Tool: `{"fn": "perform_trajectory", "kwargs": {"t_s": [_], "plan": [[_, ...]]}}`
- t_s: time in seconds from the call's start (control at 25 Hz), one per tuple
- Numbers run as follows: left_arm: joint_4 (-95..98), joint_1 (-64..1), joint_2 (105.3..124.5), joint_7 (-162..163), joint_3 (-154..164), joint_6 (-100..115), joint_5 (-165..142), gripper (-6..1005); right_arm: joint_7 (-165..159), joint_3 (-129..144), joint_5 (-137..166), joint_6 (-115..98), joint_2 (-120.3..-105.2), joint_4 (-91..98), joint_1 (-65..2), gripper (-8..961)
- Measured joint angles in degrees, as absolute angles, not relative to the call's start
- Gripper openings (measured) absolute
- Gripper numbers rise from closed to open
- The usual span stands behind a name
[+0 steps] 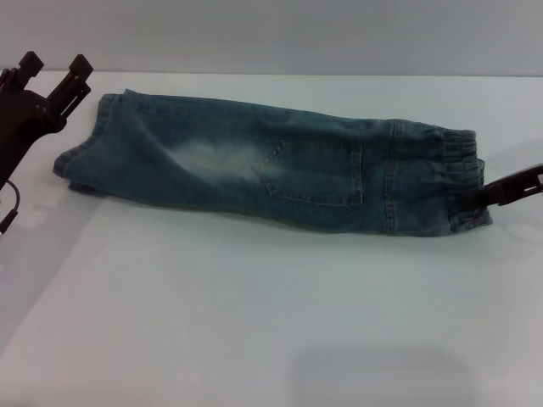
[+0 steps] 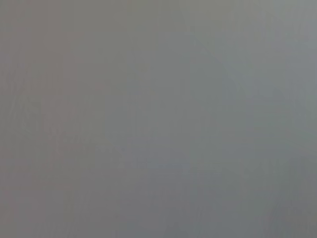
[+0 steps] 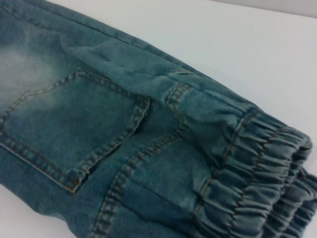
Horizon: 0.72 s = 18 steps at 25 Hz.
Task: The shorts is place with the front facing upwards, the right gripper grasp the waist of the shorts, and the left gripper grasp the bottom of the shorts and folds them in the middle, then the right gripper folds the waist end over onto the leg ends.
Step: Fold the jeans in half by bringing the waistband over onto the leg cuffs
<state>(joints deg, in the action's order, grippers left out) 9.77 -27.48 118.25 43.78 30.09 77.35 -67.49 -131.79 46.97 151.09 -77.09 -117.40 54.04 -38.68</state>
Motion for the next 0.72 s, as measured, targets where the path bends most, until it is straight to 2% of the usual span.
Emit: {"fn": "perform_trajectory", "kwargs": {"t_s": [0.72], "plan": [[9.73,-27.37,118.29,43.04,30.05,77.52,-66.88,843,-131.75,48.42,151.17,-75.37,-118.12,50.71,-38.99,481]]}}
